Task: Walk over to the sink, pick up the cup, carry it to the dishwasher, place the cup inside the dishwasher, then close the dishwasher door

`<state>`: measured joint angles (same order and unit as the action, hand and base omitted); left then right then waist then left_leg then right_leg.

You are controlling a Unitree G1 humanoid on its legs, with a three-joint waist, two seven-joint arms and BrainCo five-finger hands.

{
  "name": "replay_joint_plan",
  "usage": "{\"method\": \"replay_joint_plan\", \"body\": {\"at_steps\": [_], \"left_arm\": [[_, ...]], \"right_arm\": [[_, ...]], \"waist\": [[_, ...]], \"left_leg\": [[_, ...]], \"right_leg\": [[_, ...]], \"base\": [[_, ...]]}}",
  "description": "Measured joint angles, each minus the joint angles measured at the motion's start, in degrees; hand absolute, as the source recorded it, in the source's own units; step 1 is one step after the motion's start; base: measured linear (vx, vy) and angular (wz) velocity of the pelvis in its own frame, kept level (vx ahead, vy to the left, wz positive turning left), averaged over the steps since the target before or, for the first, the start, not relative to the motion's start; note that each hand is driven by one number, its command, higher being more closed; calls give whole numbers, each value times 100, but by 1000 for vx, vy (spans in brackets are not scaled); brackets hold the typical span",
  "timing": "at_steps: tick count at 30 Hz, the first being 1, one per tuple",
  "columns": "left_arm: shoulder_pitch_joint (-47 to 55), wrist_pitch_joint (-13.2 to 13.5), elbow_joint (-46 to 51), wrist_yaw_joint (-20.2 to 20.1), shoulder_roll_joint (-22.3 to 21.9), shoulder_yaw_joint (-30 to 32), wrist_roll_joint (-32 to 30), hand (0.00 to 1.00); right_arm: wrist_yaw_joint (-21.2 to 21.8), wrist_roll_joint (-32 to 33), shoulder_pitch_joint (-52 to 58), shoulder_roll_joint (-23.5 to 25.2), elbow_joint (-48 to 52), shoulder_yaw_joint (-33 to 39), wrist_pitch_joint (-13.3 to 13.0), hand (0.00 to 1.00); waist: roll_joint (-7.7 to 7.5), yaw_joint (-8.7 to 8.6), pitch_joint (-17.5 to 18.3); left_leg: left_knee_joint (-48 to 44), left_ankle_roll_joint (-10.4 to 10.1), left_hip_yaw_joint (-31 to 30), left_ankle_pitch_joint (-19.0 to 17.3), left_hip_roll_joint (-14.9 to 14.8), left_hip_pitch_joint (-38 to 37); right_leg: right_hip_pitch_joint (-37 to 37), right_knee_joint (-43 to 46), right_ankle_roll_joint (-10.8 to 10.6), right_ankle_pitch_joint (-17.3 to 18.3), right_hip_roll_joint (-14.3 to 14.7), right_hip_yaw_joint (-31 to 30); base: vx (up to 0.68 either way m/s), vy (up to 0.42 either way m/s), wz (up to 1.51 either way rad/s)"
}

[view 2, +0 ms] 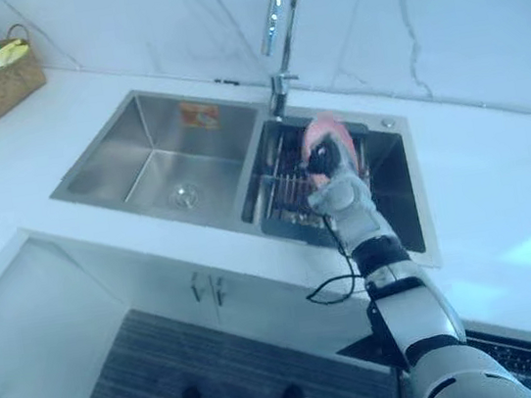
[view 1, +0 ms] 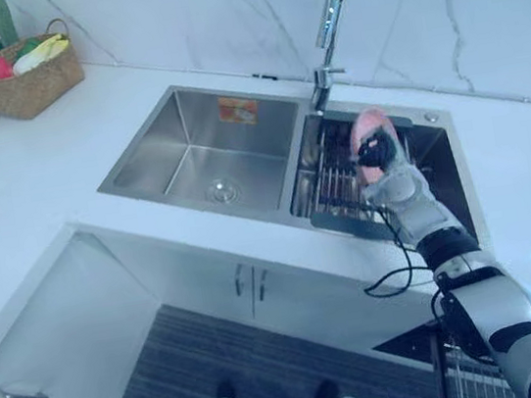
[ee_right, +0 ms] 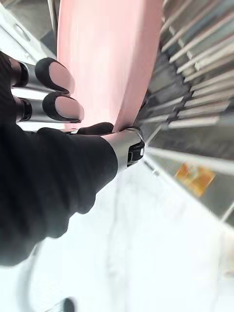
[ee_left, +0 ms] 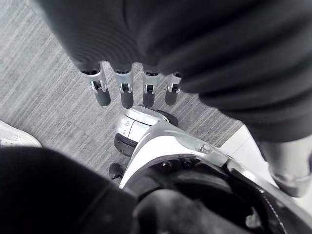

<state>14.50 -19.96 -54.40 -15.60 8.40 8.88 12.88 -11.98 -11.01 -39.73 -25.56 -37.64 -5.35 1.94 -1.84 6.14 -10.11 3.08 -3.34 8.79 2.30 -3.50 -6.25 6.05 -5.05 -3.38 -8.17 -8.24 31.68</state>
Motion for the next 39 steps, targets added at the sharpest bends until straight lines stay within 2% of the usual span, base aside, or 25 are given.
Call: {"method": "replay_joint_plan", "body": {"at_steps": [4, 6, 11, 17, 25, 27, 31, 39], "left_arm": [[38, 69, 29, 32, -14, -4, -75, 0], [44, 111, 28, 41, -14, -22, -80, 0], [25, 125, 40, 42, 14, -66, -297, 0], [27, 118, 37, 42, 59, -473, -311, 0], [24, 153, 38, 50, 110, -598, -424, 0], [24, 155, 36, 50, 144, -668, -437, 0], [-27, 156, 6, 47, 172, -669, -626, 0], [-55, 184, -57, 43, 234, -667, -857, 0]], "right_arm": [[-218, 459, 3, -91, 685, 378, -222, 100], [-361, 651, 10, -188, 1095, 484, -370, 100], [-387, 958, 146, -204, 1740, 820, -558, 100], [-407, 1184, 350, -198, 2122, 835, -562, 100], [-637, 1358, 455, -197, 2248, 1104, -644, 100], [-816, 1369, 588, -196, 2585, 1144, -702, 100], [-906, 1412, 588, -196, 2901, 1253, -735, 100], [-1257, 1416, 880, -202, 3652, 1650, -771, 100]], "waist": [[1, -60, 2], [1, -147, 2], [-1, -202, 4], [-8, -260, 16], [-40, -307, 127], [-61, -308, 143], [-105, -289, 199], [-224, -363, 291]], "left_leg": [[-5, 31, 164, -31, -17, -102], [-3, 31, 235, -48, -15, -128], [-3, 13, 390, -94, -31, -210], [-5, 23, 533, -130, -32, -282], [-2, 26, 554, -152, -26, -262], [0, 27, 560, -158, -28, -267], [5, 30, 680, -159, -32, -274], [6, 37, 995, -230, -24, -396]], "right_leg": [[-10, 0, 10, -23, 17, -178], [-32, -1, 0, -30, 19, -268], [-38, -1, -10, -25, 40, -416], [-65, -1, -18, -38, 50, -575], [-121, 0, -22, -50, 54, -598], [-122, 0, 8, -72, 56, -622], [-185, 0, 27, -91, 70, -754], [-269, 0, -1, -111, 90, -1068]], "base": [[50, 35, -25], [31, 26, -17], [39, 29, -16], [35, 24, -13], [44, 19, -4], [40, 16, -2], [33, 16, -14], [6, 17, -21]]}}
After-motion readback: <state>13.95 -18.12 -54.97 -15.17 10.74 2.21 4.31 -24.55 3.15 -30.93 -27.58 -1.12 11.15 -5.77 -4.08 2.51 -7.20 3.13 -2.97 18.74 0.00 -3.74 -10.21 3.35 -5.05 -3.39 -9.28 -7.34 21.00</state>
